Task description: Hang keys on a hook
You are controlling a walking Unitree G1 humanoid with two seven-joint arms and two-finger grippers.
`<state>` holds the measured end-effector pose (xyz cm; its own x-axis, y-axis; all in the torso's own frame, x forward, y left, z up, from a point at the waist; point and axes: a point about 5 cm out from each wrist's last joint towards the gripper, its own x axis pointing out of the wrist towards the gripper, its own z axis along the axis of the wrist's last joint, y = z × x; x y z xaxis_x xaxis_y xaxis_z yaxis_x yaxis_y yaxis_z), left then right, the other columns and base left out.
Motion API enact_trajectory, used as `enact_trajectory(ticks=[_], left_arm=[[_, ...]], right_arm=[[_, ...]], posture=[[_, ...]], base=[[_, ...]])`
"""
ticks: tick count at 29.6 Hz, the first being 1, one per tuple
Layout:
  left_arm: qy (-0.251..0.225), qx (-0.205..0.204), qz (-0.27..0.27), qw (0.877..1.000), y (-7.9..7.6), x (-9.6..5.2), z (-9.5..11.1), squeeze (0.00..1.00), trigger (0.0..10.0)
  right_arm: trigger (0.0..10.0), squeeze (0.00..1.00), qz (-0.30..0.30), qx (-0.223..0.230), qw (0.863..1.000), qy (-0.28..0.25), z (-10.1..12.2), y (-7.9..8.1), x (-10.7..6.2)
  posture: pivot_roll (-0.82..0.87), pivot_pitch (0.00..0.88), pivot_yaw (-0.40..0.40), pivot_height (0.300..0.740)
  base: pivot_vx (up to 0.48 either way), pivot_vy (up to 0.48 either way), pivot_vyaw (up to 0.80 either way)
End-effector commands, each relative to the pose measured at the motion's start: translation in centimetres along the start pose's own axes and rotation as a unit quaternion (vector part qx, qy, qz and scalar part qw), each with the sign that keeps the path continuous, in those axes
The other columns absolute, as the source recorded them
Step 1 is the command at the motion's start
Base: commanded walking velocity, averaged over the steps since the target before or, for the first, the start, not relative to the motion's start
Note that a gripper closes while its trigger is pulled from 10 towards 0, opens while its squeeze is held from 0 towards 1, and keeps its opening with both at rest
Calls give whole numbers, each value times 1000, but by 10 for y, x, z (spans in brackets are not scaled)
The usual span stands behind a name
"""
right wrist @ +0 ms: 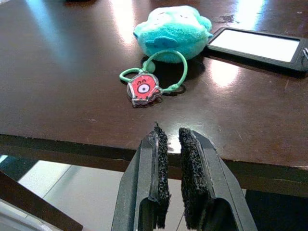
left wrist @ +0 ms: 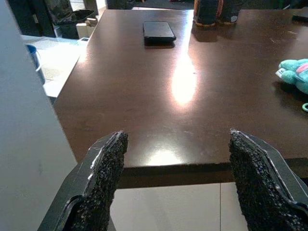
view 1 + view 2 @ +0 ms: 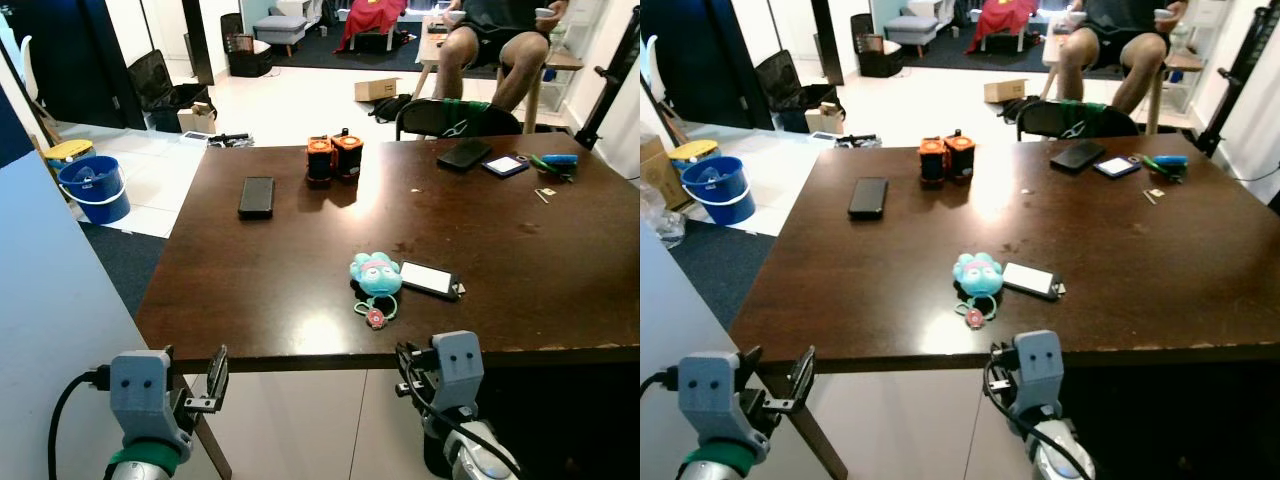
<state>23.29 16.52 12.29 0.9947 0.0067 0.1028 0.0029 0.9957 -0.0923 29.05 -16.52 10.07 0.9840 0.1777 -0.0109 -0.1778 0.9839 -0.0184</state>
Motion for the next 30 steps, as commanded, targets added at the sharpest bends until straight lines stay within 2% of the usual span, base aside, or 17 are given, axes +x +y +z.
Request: enact_trajectory(ticks=[1,11,30], left_arm=[[7,-6,5,1000,3,-3,-3,0,10000],[-2,-9,-18,1000,-1,-1,0,0,10000],[-8,-6,-20,1000,0,-4,4,0,10000]], right_arm=[[10000,0,7,6,1000,11,-5,3,-1],[10000,0,-1,7,1000,15,-7,0,-4],[10000,0,6,10,1000,16,-8,4,-1]], posture=[[-189,64,134,740],[-199,58,138,740],[-184,42,130,740]], base=[[0,0,0],[0,0,0],[0,-372,0]])
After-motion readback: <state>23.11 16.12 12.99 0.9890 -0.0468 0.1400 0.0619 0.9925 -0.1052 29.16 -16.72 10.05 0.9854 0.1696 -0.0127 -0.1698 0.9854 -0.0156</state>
